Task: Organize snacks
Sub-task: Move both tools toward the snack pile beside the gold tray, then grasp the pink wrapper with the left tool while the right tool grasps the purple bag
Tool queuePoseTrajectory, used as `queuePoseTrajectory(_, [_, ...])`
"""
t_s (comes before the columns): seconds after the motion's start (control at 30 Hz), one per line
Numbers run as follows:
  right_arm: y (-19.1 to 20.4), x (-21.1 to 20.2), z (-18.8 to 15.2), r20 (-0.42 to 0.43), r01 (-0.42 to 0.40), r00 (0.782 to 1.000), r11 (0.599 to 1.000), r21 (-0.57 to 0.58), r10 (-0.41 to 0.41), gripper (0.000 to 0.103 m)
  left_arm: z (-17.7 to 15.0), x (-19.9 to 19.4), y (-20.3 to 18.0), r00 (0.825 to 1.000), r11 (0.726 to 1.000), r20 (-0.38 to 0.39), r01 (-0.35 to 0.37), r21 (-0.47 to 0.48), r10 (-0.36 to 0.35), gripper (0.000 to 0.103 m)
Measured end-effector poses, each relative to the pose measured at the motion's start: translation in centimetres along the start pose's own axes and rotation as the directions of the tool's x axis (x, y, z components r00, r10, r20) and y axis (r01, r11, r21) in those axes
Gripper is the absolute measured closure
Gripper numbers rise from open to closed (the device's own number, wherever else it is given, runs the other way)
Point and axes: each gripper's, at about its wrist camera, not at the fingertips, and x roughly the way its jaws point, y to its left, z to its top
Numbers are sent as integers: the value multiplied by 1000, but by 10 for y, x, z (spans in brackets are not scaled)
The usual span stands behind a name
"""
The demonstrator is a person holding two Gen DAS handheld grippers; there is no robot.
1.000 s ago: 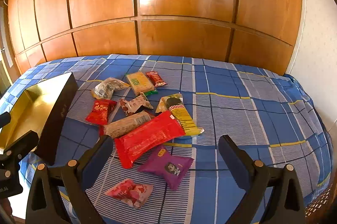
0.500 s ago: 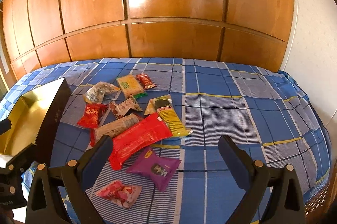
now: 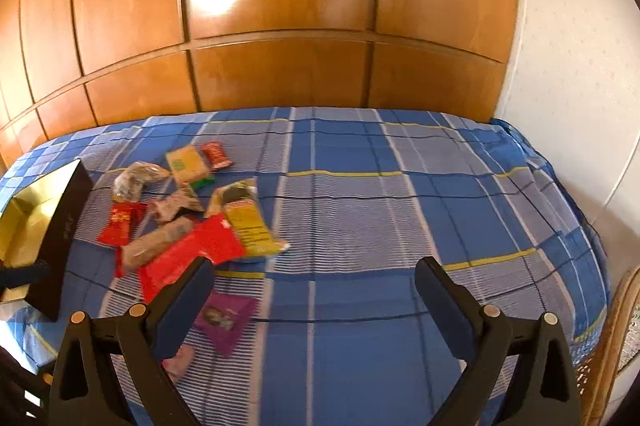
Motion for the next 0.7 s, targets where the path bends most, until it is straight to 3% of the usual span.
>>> queuePoseTrajectory(0.07, [-8,1,-1,-11,4,1000,1000,23,-3,2,0,13,-8,997,998,-44,62,28,-61,20])
queuePoseTrajectory(0.13, [-14,4,-2,-23,4,1000,1000,31,-3,2,-1,26,-17,991,993,-86,109,48,-105,22])
queuePoseTrajectory(0.3, [-17,9,-7,-61,2,998,999,35,1,2,-6,45,-33,986,989,-135,115,91,-102,24])
queuePoseTrajectory(0.43, [-19,13,-9,-92,-12,996,998,59,18,2,-12,60,-31,978,990,-179,125,72,-111,49])
queuePoseTrajectory(0.47, [-19,15,-10,-100,-19,995,997,69,26,2,-13,59,-31,983,991,-155,112,76,-100,61])
queuePoseTrajectory(0.57, [-20,21,-12,-142,-85,985,991,101,99,9,-14,58,-20,983,990,-132,134,33,-129,64])
queuePoseTrajectory(0.7, [-5,29,-13,-182,-243,950,967,74,253,12,-16,53,-6,983,988,-103,149,-26,-151,65])
